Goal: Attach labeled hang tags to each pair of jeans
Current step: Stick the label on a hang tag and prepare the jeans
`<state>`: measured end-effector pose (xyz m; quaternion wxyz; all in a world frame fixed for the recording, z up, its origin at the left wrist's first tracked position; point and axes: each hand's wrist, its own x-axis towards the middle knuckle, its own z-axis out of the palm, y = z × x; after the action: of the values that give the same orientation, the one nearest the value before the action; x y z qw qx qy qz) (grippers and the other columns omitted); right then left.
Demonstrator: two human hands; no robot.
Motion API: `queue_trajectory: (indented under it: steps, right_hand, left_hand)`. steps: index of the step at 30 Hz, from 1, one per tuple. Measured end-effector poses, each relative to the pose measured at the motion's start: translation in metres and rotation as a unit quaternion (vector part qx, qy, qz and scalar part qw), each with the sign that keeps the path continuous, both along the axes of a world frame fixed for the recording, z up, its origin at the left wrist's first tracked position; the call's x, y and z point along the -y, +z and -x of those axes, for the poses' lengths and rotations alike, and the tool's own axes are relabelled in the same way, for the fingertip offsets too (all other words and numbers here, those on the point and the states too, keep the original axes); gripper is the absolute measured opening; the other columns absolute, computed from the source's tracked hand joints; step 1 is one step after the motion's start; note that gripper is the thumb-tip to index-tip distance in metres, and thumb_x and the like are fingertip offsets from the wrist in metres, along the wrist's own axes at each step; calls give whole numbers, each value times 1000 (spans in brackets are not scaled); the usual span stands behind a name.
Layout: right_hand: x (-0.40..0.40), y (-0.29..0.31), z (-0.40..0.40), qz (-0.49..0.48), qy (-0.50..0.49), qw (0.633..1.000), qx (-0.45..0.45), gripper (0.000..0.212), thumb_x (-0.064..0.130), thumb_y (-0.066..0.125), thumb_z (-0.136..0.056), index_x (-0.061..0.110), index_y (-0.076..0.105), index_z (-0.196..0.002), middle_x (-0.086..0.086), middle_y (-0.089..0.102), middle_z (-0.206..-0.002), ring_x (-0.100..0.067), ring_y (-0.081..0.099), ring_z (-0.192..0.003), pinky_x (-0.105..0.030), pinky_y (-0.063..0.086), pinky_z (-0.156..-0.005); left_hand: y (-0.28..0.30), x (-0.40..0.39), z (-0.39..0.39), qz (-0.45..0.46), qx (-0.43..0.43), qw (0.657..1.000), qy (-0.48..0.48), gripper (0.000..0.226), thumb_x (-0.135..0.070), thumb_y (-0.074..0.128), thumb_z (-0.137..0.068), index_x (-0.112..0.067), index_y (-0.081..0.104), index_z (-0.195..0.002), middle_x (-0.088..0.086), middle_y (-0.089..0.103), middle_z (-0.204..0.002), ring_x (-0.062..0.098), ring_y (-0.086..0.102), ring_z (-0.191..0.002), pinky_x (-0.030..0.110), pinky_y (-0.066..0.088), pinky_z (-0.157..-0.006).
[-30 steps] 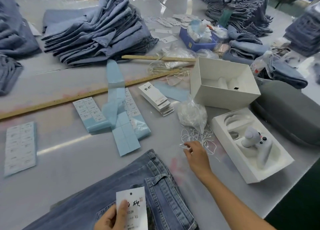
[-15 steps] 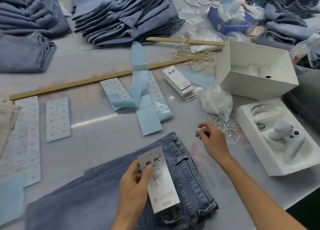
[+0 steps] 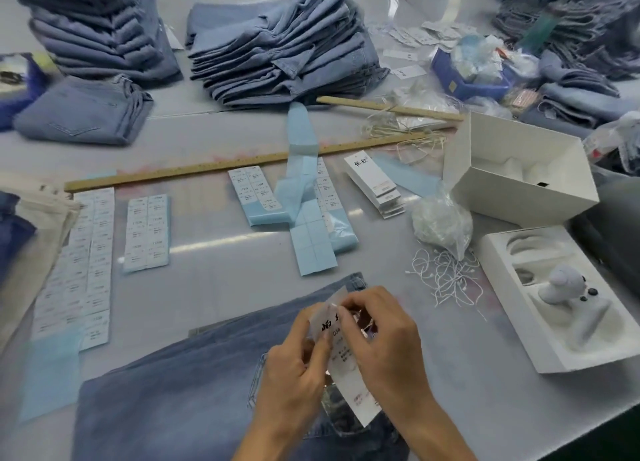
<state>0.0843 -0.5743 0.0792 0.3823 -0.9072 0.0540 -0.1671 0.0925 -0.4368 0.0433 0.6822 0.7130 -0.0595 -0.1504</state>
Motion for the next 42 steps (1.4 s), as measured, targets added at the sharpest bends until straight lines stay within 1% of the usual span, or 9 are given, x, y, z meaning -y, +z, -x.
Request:
queue_trajectory:
  steps: [8, 15, 20, 23, 27, 32, 35, 39, 42]
  right_hand:
    - [-3, 14, 6, 84, 16, 996, 0, 13, 12, 75, -85, 21, 66, -87, 13, 59, -84, -6, 56, -78, -28, 52, -69]
    - [-9, 17, 10, 84, 24, 996, -6, 17, 11, 76, -86, 23, 64, -86, 15, 57, -83, -2, 51, -76, -18, 46, -69]
    - [-10, 14, 12, 80, 36, 996, -14, 14, 13, 74, -88, 23, 64, -86, 14, 58, -84, -4, 53, -76, -23, 48, -68]
    - [-12, 10, 15, 80, 65, 995, -15, 13, 13, 72, -90, 23, 63, -87, 14, 56, -86, -3, 53, -78, -20, 46, -68]
    - [-19, 1, 22, 100, 72, 992, 3, 11, 14, 71, -87, 19, 61, -86, 10, 54, -85, -6, 51, -78, -14, 40, -69]
    - [-34, -15, 32, 162, 61, 982, 76, 12, 17, 66, -89, 12, 64, -78, 0, 57, -78, -22, 57, -71, -32, 51, -64]
    - [-40, -23, 34, 173, 51, 980, 81, 12, 15, 72, -85, 13, 65, -76, -1, 59, -77, -23, 57, -69, -34, 53, -62]
    - [-42, -26, 35, 118, 90, 988, 37, 6, 18, 70, -90, 16, 67, -85, 4, 61, -86, -15, 59, -73, -30, 53, -66]
    - [-34, -19, 34, 14, 53, 999, -3, 9, 25, 66, -95, 23, 65, -104, 12, 57, -104, 1, 53, -64, -14, 50, -61]
  left_hand:
    - [2, -6, 7, -6, 24, 1000, -17, 42, -48, 52, -92, -69, 46, -128, -14, 77, -88, 9, 75, -78, 28, 62, -61]
    - [4, -15, 10, -57, 52, 994, -75, 43, -71, 39, -96, -70, 36, -138, -29, 72, -110, -1, 72, -95, 29, 61, -78]
    - [8, -24, 9, 16, 18, 998, -50, 44, -56, 36, -99, -45, 62, -133, -14, 70, -125, 14, 69, -111, 33, 61, -81]
    - [4, -34, 1, 101, -73, 992, -27, 38, -43, 53, -92, -26, 78, -116, 6, 75, -114, 25, 72, -99, 42, 62, -71]
    - [-3, -43, -7, 108, -107, 988, -12, 23, -17, 62, -87, -13, 82, -99, 15, 76, -95, 29, 70, -70, 38, 59, -54]
    - [-16, -64, -12, 89, -144, 983, -69, 19, 2, 65, -90, -3, 80, -101, 24, 74, -96, 34, 70, -74, 38, 59, -54]
    - [-19, -70, -13, 77, -153, 980, -97, 19, -13, 77, -86, -7, 80, -104, 22, 75, -97, 31, 73, -76, 37, 61, -55]
    - [-19, -67, -13, 31, -106, 992, -65, 10, -15, 73, -82, -15, 81, -88, 16, 74, -78, 25, 70, -61, 37, 59, -49]
    - [-12, -70, -21, -48, 11, 998, 40, 13, -18, 69, -88, -28, 75, -82, 8, 72, -71, 17, 65, -54, 30, 54, -46]
